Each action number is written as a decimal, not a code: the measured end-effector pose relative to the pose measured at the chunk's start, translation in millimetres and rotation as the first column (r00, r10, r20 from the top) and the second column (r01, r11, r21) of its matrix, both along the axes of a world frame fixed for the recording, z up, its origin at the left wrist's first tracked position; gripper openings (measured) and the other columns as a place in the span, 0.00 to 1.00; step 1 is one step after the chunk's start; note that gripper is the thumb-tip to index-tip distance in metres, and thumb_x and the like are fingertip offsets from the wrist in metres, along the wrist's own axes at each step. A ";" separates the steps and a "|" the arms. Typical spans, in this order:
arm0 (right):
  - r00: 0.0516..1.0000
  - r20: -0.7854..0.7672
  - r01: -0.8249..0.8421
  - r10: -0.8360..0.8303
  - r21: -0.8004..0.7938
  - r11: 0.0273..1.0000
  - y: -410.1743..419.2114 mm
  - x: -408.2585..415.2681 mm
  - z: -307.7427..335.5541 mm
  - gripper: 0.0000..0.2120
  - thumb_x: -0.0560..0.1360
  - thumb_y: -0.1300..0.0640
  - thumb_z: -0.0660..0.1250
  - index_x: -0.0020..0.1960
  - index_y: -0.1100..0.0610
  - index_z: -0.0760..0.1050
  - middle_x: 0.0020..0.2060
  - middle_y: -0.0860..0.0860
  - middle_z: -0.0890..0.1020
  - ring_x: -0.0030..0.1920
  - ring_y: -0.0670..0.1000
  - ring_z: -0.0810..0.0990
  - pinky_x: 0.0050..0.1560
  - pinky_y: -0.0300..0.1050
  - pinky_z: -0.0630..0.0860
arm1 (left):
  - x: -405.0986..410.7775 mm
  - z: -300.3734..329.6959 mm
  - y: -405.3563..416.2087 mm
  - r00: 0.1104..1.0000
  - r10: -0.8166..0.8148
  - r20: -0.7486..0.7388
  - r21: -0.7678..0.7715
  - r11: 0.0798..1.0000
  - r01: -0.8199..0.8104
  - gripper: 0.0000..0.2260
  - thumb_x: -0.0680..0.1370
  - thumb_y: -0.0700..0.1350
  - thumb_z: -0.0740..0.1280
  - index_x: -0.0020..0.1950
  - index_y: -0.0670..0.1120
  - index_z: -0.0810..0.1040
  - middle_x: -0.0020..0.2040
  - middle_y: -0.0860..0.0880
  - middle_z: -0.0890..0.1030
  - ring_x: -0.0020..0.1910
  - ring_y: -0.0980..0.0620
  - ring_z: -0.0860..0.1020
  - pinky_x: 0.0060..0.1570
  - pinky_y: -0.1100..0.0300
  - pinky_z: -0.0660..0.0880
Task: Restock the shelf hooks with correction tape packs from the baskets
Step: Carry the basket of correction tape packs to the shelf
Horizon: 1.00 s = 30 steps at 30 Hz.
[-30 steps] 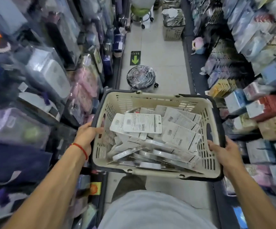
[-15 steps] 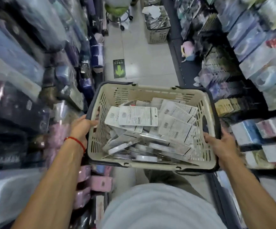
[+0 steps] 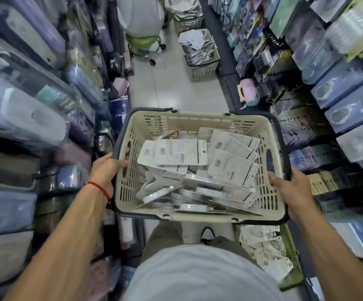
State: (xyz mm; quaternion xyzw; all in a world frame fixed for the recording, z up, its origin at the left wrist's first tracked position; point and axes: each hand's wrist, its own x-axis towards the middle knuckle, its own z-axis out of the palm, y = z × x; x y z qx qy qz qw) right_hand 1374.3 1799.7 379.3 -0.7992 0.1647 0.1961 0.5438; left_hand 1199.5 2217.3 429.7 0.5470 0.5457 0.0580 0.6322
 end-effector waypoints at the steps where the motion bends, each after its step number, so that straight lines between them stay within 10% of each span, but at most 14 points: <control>1: 1.000 0.006 0.021 -0.021 -0.008 1.000 10.3 7.2 0.7 0.14 0.79 0.64 0.73 0.62 0.52 0.81 0.48 0.55 0.89 0.45 0.57 0.89 0.46 0.63 0.86 | 17.1 -3.2 14.3 1.000 -0.027 0.010 -0.011 1.000 0.027 0.18 0.76 0.28 0.65 0.53 0.48 0.87 0.44 0.44 0.88 0.36 0.47 0.86 0.31 0.55 0.82; 8: 0.975 0.060 0.216 -0.212 -0.069 0.974 54.2 51.2 5.6 0.14 0.78 0.64 0.73 0.55 0.45 0.83 0.47 0.52 0.89 0.47 0.57 0.89 0.52 0.66 0.85 | 147.2 -7.8 91.9 0.961 -0.277 -0.026 -0.034 0.961 0.276 0.14 0.77 0.31 0.66 0.56 0.45 0.84 0.50 0.38 0.86 0.47 0.39 0.84 0.48 0.41 0.82; 24: 0.860 -0.115 0.507 -0.497 0.074 0.859 18.9 157.4 -41.5 0.15 0.80 0.59 0.73 0.59 0.41 0.78 0.52 0.52 0.87 0.49 0.54 0.85 0.57 0.57 0.83 | 416.9 4.1 31.2 0.759 -0.633 -0.154 0.127 0.749 0.650 0.21 0.76 0.23 0.62 0.56 0.47 0.78 0.46 0.46 0.83 0.39 0.46 0.81 0.26 0.57 0.80; 30: 0.740 -0.165 0.663 -0.652 0.011 0.749 5.1 137.3 -67.9 0.10 0.81 0.52 0.72 0.62 0.47 0.78 0.49 0.46 0.84 0.53 0.54 0.85 0.51 0.49 0.79 | 490.0 -29.8 -4.8 0.591 -0.776 -0.223 0.079 0.590 0.804 0.19 0.76 0.24 0.63 0.57 0.45 0.78 0.49 0.45 0.84 0.43 0.44 0.82 0.42 0.53 0.78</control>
